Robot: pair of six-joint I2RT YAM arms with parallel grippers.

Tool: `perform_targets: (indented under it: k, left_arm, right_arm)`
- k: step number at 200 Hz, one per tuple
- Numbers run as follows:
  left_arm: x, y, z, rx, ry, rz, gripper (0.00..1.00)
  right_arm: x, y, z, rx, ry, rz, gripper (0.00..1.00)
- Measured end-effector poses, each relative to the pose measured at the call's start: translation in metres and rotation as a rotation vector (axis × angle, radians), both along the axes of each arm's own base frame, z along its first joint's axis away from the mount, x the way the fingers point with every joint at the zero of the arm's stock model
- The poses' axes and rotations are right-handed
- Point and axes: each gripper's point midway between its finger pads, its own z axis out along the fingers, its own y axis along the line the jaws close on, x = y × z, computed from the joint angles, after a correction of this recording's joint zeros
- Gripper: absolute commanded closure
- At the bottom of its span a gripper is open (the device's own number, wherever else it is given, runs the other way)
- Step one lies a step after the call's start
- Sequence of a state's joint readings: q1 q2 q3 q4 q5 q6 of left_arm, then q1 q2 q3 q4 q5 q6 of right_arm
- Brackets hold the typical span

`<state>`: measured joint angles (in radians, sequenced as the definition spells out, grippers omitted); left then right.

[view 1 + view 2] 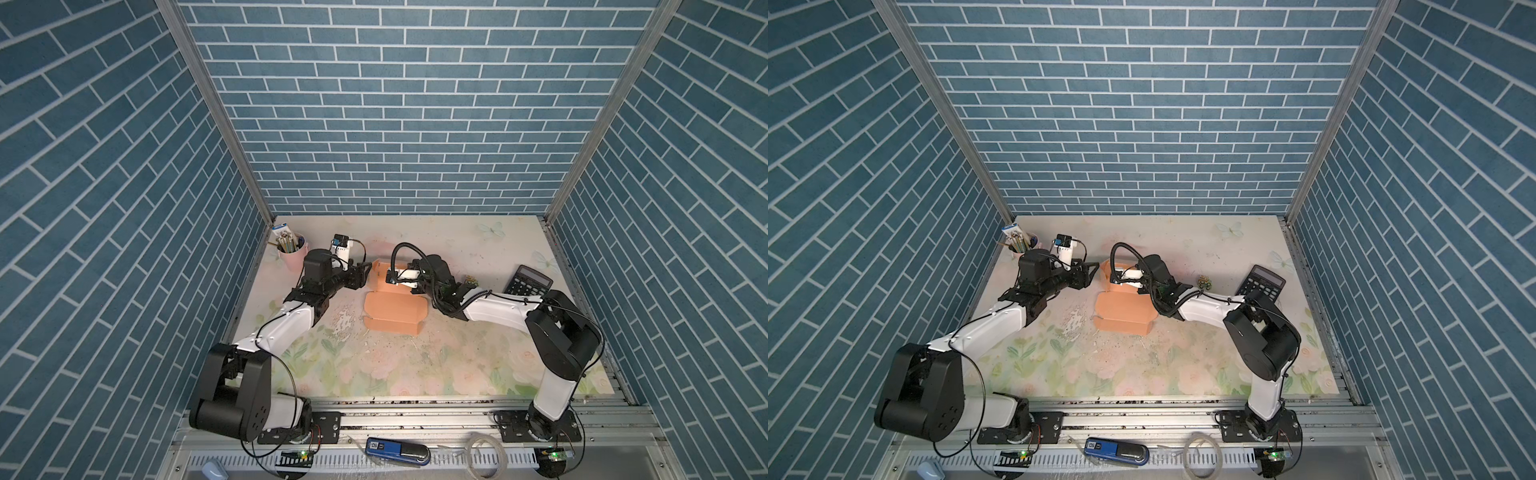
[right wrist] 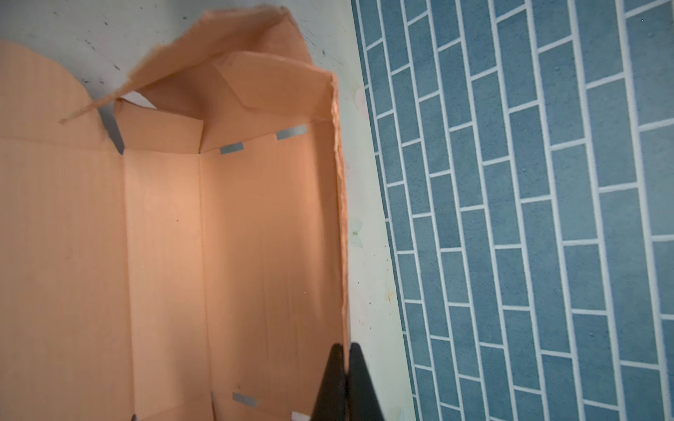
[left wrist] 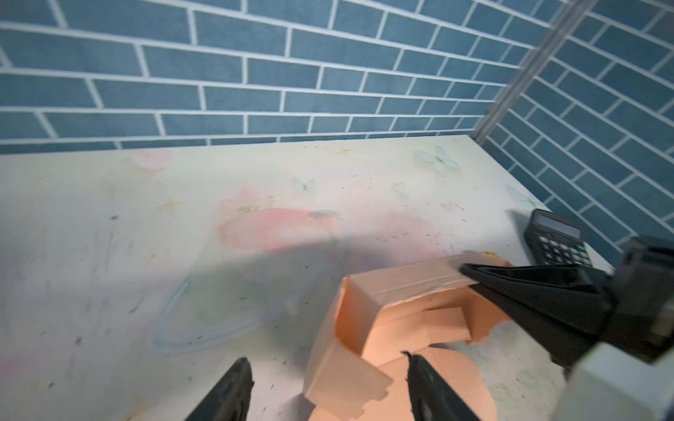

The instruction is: Fold the paper box

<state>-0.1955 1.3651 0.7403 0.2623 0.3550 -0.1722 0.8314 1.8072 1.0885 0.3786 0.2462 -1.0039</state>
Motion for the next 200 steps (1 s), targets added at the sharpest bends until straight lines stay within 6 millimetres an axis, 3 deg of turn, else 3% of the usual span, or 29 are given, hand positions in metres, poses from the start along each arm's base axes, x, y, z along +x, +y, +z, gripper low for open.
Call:
perform_targets:
  k: [37,68,93,112,153,170,200]
  left_arm:
    - [-0.003,0.049,-0.037,-0.021,0.117,0.177,0.31]
    - [-0.002,0.057,-0.060,-0.022,0.195,0.215,0.31]
    - [0.004,0.053,-0.078,-0.019,0.263,0.203,0.31]
    - [0.012,0.048,-0.081,-0.008,0.280,0.178,0.30]
    - [0.034,0.008,-0.076,0.082,0.264,0.052,0.30]
    - [0.034,-0.004,-0.078,0.100,0.263,0.010,0.30]
    - [0.029,-0.008,-0.082,0.107,0.274,-0.020,0.30]
  right_arm:
    - [0.001,0.001,0.003,0.010,-0.009,-0.001,1.00]
    - [0.001,0.001,0.004,0.015,-0.013,-0.001,1.00]
    - [0.001,0.001,0.004,0.015,-0.013,0.000,1.00]
    - [0.001,0.002,0.004,0.015,-0.013,0.002,1.00]
    - [0.000,0.003,0.004,0.017,-0.010,0.008,1.00]
    - [0.000,0.003,0.004,0.017,-0.010,0.008,1.00]
    - [0.000,0.003,0.004,0.015,-0.009,0.008,1.00]
